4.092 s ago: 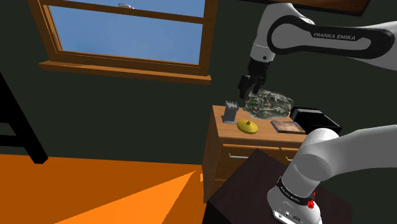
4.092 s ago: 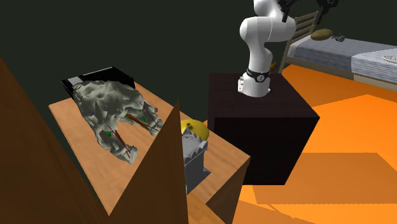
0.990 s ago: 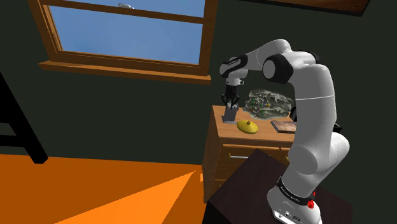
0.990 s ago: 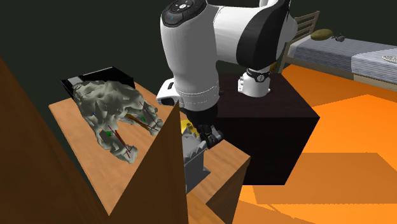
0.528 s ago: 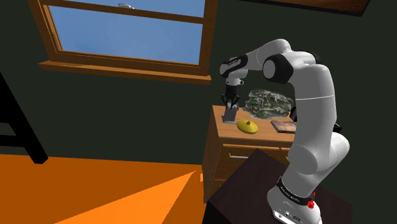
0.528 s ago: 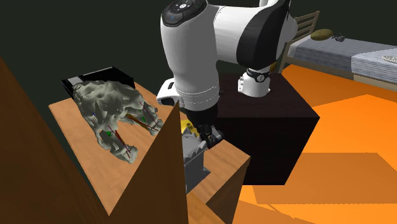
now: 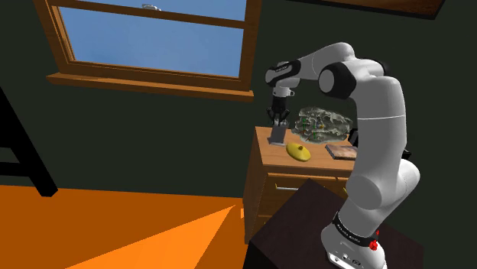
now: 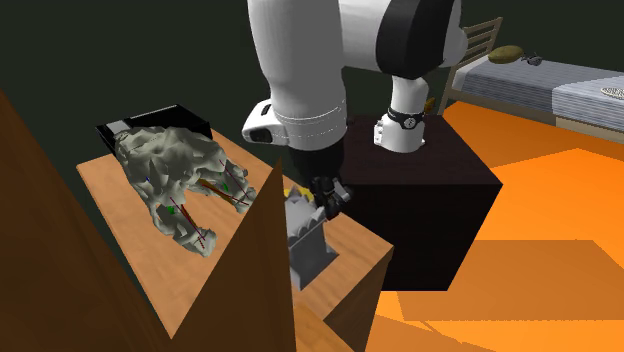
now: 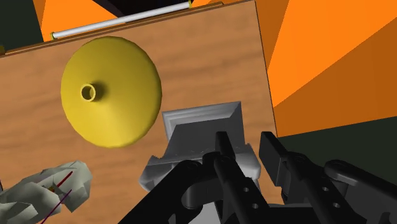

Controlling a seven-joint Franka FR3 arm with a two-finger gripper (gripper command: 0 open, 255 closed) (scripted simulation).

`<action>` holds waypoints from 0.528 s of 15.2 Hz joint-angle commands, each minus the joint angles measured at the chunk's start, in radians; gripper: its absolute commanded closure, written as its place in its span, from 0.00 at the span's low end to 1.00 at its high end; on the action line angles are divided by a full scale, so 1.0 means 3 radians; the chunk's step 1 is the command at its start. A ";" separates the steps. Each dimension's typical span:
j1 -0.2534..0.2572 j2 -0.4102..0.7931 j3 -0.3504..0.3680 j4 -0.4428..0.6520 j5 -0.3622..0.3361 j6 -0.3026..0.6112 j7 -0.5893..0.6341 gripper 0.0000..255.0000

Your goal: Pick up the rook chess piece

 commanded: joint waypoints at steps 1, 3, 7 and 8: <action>-0.0001 -0.0035 -0.0006 0.0053 -0.0011 -0.0084 0.0006 1.00; -0.0001 -0.0064 -0.0010 0.0100 -0.0019 -0.0159 0.0012 1.00; -0.0002 -0.0114 -0.0017 0.0205 -0.0034 -0.0313 0.0025 1.00; -0.0002 -0.0117 -0.0017 0.0209 -0.0034 -0.0319 0.0026 1.00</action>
